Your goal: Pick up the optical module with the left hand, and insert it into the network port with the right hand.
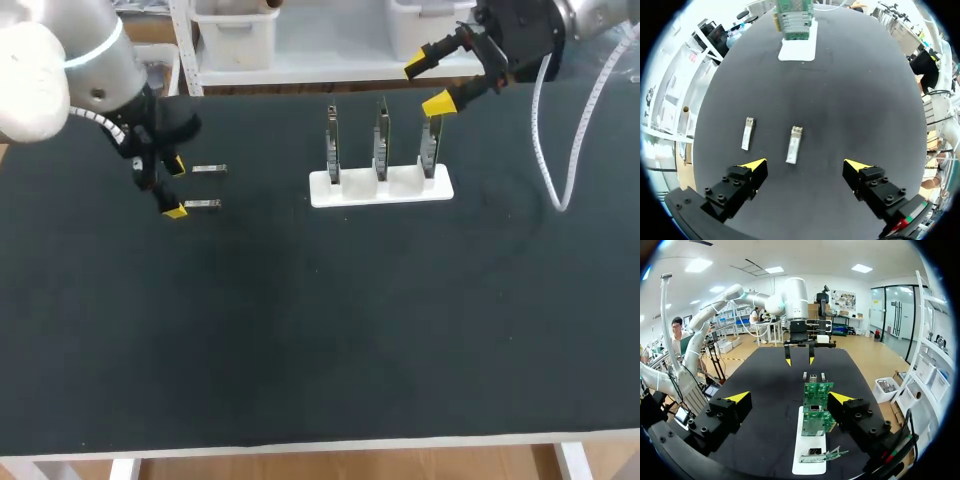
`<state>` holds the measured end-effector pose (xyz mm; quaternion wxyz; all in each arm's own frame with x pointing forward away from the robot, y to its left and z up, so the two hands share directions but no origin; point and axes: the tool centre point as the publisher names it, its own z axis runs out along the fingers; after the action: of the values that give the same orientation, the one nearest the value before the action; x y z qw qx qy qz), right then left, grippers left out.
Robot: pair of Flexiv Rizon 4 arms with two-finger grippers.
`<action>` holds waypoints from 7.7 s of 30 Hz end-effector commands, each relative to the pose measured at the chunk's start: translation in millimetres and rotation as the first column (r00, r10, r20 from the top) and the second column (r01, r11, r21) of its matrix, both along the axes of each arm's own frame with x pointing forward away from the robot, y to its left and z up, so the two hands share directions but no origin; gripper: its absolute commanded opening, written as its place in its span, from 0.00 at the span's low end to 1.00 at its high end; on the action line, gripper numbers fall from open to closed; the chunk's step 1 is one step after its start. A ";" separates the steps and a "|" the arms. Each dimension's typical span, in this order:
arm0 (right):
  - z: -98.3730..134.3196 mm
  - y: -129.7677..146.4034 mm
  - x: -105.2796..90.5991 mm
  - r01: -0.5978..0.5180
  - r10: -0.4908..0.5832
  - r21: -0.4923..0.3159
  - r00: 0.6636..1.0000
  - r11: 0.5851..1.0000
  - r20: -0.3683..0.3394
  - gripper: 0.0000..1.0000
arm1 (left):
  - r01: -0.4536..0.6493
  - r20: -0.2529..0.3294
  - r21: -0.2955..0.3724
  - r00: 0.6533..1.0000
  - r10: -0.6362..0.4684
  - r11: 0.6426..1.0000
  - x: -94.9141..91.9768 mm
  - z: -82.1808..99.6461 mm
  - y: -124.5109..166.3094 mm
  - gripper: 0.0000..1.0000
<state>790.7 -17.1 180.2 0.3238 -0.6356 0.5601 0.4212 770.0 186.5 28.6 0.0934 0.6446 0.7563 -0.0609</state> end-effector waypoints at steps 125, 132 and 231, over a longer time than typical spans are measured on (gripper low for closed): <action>0.5 -0.1 -1.3 0.002 -0.002 -0.001 1.000 1.000 0.001 1.00 | 0.095 -0.111 0.213 0.991 -0.073 0.973 20.2 -38.0 -10.0 1.00; 0.5 -0.1 -1.3 0.002 -0.002 -0.001 1.000 1.000 0.001 1.00 | 0.097 -0.110 0.227 0.991 -0.073 0.969 23.2 -39.6 -8.3 1.00; 0.5 -0.1 -1.3 0.002 -0.002 -0.001 1.000 1.000 0.001 1.00 | 0.135 -0.105 0.223 0.988 -0.114 0.965 27.1 -40.6 -5.8 0.00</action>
<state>790.7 -17.1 180.3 0.3238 -0.6357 0.5601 0.4212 800.4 180.1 -17.2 -0.0242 0.6925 0.7210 -0.0093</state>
